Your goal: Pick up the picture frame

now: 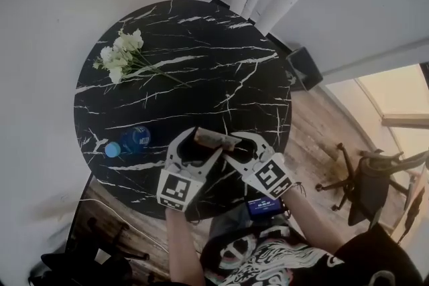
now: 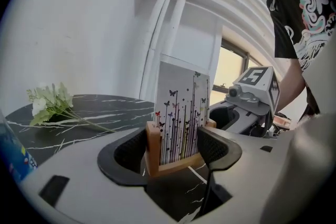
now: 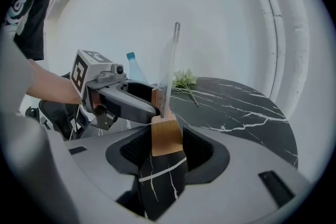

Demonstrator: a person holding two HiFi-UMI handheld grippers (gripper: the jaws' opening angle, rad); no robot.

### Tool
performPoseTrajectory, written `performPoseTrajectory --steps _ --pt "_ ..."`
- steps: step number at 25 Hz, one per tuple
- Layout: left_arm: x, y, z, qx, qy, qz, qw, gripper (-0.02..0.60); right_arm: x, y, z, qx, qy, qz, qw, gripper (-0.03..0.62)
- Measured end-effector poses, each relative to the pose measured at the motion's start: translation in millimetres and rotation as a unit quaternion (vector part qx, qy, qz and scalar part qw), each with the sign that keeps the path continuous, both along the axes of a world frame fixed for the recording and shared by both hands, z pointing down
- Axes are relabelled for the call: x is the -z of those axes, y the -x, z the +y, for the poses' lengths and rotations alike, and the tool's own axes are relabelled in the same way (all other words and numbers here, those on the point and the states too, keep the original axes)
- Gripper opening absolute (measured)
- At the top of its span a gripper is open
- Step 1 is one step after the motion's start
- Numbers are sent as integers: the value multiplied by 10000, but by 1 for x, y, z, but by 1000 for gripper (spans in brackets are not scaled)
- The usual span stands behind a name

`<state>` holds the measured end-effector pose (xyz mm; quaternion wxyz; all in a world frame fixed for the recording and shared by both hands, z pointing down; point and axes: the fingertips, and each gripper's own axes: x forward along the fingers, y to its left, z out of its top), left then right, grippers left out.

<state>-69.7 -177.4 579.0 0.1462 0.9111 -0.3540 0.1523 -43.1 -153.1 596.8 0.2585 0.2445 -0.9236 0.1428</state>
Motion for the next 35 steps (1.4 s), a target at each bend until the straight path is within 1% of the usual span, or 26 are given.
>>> performPoseTrajectory --steps 11,16,25,29,33,35 --pt "59 1 12 286 -246 389 9985 318 65 -3 8 -188 -406 -225 9987 182" --pt "76 3 30 374 -377 351 9980 318 80 -2 25 -155 -490 -271 9983 183" --pt "111 16 67 696 -664 449 9943 318 113 10 60 -1 -704 -447 9965 181" --pt "122 20 85 731 -763 404 9936 318 123 14 78 56 -776 -499 9957 182" --pt "137 22 99 716 -931 285 9927 318 136 16 92 98 -817 -594 9948 183" --pt "148 23 102 695 -1025 295 9919 316 146 18 94 103 -887 -639 9940 183"
